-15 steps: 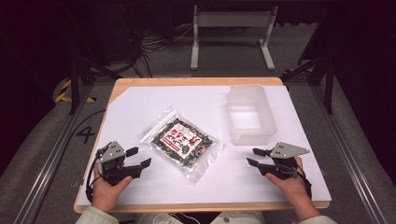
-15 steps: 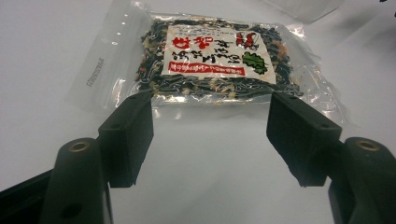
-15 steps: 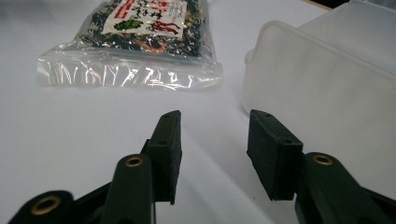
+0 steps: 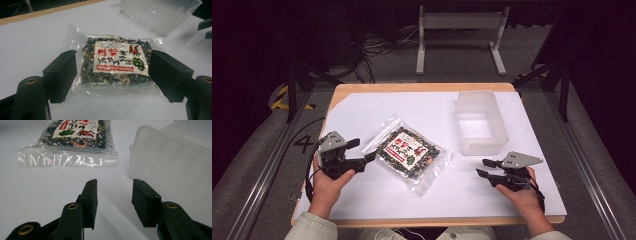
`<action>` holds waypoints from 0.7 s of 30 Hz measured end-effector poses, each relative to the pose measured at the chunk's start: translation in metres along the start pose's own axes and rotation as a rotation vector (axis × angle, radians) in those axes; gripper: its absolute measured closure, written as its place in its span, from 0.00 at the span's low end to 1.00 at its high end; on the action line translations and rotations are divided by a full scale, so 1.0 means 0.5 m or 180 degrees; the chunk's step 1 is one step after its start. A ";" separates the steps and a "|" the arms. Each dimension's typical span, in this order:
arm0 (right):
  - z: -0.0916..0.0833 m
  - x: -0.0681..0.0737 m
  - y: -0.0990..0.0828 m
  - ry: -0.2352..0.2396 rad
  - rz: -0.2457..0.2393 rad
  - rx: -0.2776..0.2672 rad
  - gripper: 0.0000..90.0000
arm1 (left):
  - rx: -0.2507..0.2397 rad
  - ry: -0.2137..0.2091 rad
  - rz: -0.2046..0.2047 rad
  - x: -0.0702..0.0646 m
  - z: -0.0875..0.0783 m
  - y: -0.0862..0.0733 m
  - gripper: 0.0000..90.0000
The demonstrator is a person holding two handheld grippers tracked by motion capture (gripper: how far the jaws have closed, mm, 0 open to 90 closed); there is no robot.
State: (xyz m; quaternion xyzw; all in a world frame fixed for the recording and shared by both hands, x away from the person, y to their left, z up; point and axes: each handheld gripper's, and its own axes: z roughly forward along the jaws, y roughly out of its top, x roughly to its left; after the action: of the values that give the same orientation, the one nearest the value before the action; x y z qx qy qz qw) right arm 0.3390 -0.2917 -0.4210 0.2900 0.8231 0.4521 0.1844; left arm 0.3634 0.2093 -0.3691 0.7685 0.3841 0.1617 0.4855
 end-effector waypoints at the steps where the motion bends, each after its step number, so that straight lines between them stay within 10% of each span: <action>1: 0.000 0.000 0.000 0.0000 -0.0004 0.0002 0.61 | -0.0026 0.0021 0.0002 0.005 0.003 0.005 0.24; 21: -0.006 0.000 -0.007 0.0092 0.0058 -0.0006 0.50 | 0.0138 0.0195 -0.0404 0.115 0.100 0.007 0.16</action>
State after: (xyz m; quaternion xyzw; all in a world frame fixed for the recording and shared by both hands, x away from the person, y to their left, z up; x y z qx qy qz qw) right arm 0.3360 -0.2952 -0.4224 0.2907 0.8226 0.4587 0.1687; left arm 0.4335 0.2202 -0.3968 0.7476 0.4502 0.1457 0.4661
